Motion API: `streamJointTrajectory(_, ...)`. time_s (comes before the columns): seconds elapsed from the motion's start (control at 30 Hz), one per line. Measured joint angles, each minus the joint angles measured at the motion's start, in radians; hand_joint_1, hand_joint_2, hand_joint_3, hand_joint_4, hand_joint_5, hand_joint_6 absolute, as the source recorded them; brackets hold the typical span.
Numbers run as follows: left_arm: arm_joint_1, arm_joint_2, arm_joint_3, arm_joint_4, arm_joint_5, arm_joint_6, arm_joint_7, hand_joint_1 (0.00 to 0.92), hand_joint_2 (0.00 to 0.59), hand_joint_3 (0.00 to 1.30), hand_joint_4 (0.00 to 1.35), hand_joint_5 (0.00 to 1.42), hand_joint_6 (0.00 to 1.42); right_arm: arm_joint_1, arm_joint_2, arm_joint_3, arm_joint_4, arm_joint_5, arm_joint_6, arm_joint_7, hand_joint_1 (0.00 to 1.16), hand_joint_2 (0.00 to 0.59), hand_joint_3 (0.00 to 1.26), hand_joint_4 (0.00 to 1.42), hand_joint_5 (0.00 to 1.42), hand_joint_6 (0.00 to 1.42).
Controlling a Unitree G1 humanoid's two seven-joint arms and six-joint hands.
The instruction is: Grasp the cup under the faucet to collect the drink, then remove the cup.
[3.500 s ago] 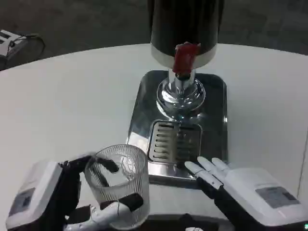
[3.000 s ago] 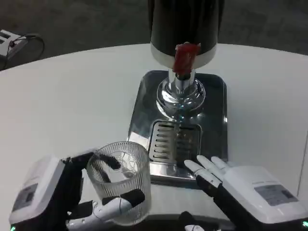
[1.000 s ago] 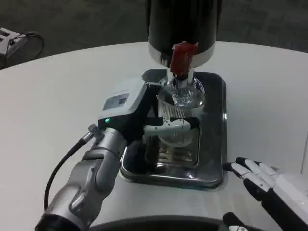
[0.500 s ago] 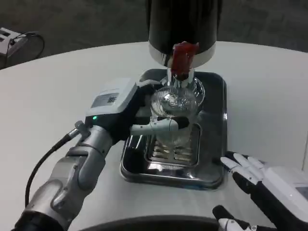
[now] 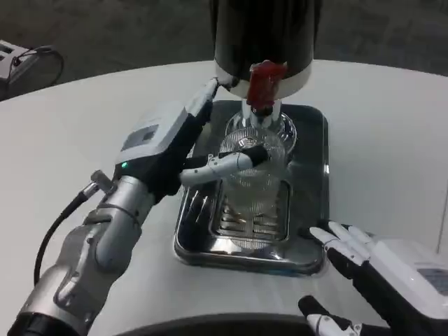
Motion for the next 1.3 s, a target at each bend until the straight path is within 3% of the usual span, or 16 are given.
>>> streamJointTrajectory(0.2, 0.075, 0.024, 0.053, -0.112, -0.049, -0.006, -0.026, 0.000, 0.026, 0.18, 0.21, 0.38, 0.44, 0.000, 0.007, 0.013, -0.001, -0.019, 0.008, 0.000, 0.33, 0.478, 0.09, 0.00, 0.00, 0.00)
streamJointTrajectory(0.37, 0.178, 0.040, 0.142, -0.214, -0.137, -0.051, -0.036, 0.000, 0.072, 0.29, 0.30, 0.42, 0.43, -0.001, 0.010, 0.025, -0.005, -0.034, 0.010, 0.000, 0.33, 0.478, 0.09, 0.00, 0.00, 0.00)
streamJointTrajectory(0.5, 0.233, 0.052, 0.252, -0.311, -0.320, -0.113, -0.099, 0.000, 0.083, 0.30, 0.30, 0.40, 0.42, -0.004, 0.012, 0.031, -0.007, -0.037, 0.013, 0.000, 0.33, 0.478, 0.09, 0.00, 0.00, 0.00)
streamJointTrajectory(0.63, 0.229, 0.052, 0.302, -0.376, -0.509, -0.061, -0.255, 0.000, 0.096, 0.30, 0.26, 0.36, 0.37, -0.006, 0.012, 0.038, -0.007, -0.042, 0.014, 0.000, 0.33, 0.478, 0.09, 0.00, 0.00, 0.00)
streamJointTrajectory(0.67, 0.225, 0.053, 0.304, -0.381, -0.529, -0.048, -0.272, 0.000, 0.098, 0.29, 0.25, 0.36, 0.36, -0.006, 0.012, 0.038, -0.007, -0.042, 0.014, 0.000, 0.33, 0.478, 0.09, 0.00, 0.00, 0.00)
streamJointTrajectory(0.77, 0.160, 0.090, 0.316, -0.438, -0.656, 0.095, -0.436, 0.000, 0.103, 0.27, 0.21, 0.32, 0.32, -0.008, 0.011, 0.040, -0.007, -0.047, 0.014, 0.000, 0.33, 0.478, 0.09, 0.00, 0.00, 0.00)
streamJointTrajectory(0.93, 0.045, 0.144, 0.315, -0.454, -0.738, 0.238, -0.604, 0.000, 0.104, 0.26, 0.21, 0.32, 0.31, -0.015, 0.011, 0.041, -0.012, -0.054, 0.014, 0.000, 0.33, 0.478, 0.09, 0.00, 0.00, 0.00)
streamJointTrajectory(1.3, -0.066, 0.131, 0.276, -0.362, -0.746, 0.266, -0.704, 0.000, 0.107, 0.25, 0.20, 0.31, 0.30, -0.004, 0.010, 0.038, -0.022, -0.054, 0.014, 0.000, 0.33, 0.478, 0.09, 0.00, 0.00, 0.00)
